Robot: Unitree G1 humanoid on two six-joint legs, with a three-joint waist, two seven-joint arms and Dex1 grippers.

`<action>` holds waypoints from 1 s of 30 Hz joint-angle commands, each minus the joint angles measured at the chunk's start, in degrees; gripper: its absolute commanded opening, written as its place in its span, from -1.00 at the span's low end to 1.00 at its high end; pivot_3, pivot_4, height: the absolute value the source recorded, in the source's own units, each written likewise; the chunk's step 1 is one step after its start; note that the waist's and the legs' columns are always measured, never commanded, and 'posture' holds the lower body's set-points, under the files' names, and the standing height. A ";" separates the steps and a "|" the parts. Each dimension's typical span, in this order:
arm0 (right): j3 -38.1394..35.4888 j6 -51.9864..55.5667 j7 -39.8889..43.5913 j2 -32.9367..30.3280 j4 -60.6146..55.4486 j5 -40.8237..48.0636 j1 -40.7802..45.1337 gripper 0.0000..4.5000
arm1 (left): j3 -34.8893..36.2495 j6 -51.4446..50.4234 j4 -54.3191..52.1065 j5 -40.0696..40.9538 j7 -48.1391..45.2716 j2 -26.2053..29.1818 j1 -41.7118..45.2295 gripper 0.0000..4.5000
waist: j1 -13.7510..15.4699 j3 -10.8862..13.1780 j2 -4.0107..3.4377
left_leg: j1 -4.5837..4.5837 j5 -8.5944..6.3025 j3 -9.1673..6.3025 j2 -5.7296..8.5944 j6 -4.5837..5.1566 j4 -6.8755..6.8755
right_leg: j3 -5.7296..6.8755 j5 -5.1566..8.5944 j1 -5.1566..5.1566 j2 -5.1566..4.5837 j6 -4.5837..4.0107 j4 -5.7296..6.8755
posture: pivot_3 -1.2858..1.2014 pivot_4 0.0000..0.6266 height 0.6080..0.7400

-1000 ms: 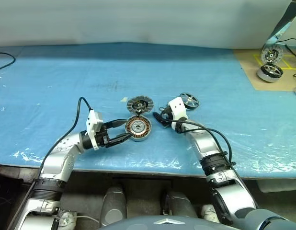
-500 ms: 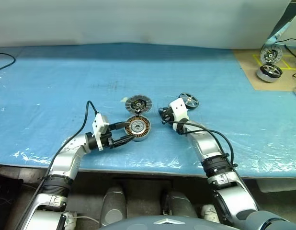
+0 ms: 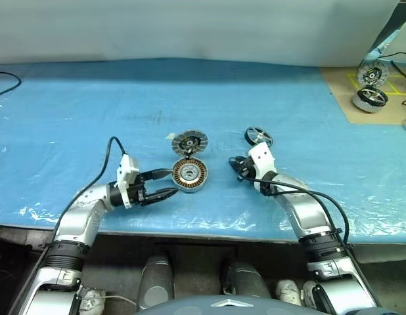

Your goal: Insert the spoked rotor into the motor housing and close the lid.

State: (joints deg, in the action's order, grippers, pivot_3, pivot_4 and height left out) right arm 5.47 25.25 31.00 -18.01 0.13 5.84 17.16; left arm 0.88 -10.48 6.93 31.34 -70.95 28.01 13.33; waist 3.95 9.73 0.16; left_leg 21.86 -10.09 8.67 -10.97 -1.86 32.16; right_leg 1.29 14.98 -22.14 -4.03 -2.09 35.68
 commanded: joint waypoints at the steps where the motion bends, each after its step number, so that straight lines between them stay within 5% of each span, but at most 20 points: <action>1: -0.71 3.09 3.08 -0.95 -8.21 4.34 -0.14 -0.71 | 0.65 -0.79 -4.47 0.86 -1.51 1.92 -0.51 0.53 | -0.06 0.00 -0.01 | -0.01 0.00 0.01 0.00 0.00 -0.01 | -0.02 0.00 0.00 0.00 0.00 -0.01 | 0.03 -0.52 1.00; 9: 2.89 9.45 10.18 -2.31 -15.06 10.35 1.42 -0.71 | -1.37 1.16 -2.83 -3.90 2.22 0.34 -0.55 0.53 | 0.00 0.00 -0.01 | 0.00 0.00 0.01 0.01 0.01 -0.03 | -0.02 0.00 0.00 0.00 0.01 -0.03 | 0.03 -0.52 1.00; 20: 13.61 2.26 17.82 -2.35 -3.02 4.25 12.98 -0.71 | -1.07 2.65 -0.24 -5.92 3.16 0.11 -1.12 0.53 | -0.08 0.00 -0.01 | 0.02 0.02 0.01 0.00 0.03 0.00 | -0.02 0.00 -0.02 0.00 0.00 0.01 | 0.03 -0.52 1.00; 30: 15.57 -3.04 24.16 -2.76 2.65 2.85 16.35 -0.71 | 0.83 11.01 7.76 -6.99 0.10 1.38 -2.42 0.53 | -0.03 0.00 -0.01 | 0.12 0.02 -0.01 -0.01 0.05 0.05 | 0.03 -0.01 -0.06 0.00 0.01 0.04 | 0.03 -0.52 1.00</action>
State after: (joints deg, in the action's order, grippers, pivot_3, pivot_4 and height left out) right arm 21.02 23.76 54.66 -21.03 2.87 8.91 32.66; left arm 0.63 -1.42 14.90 24.37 -70.01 29.03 11.02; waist 3.92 9.74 0.16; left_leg 21.96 -10.07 8.65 -10.97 -1.80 32.24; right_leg 1.33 14.97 -22.19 -4.04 -2.08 35.72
